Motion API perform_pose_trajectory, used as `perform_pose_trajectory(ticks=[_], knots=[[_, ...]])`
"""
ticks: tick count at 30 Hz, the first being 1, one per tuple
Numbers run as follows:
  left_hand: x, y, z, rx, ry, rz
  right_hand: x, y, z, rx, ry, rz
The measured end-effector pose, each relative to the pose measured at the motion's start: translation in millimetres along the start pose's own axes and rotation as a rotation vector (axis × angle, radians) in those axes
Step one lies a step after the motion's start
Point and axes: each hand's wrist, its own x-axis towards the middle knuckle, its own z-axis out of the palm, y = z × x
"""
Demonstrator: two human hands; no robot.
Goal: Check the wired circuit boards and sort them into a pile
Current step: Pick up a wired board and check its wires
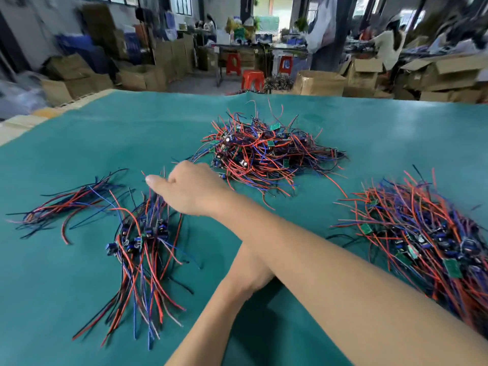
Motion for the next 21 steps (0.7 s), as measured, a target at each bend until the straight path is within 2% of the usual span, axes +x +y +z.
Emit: perform_pose_trajectory(ticks=[6,9,16,21], knots=[[7.9,3.6,6.6,0.004,-0.07,-0.12,23.9,89.7,-33.9,-0.438,0.158,0.094],[8.6,1.9,7.0,-0.019,-0.066,-0.131,19.4,134.3,-34.2,-0.546,0.154,0.151],[9.9,0.8,4.9,-0.013,-0.07,-0.156,13.7,169.6,-29.0,-0.465,0.294,0.238],[9.9,1.0,5.4,-0.025,-0.061,-0.166,6.9,181.0,-34.8,-0.461,0.279,0.27]])
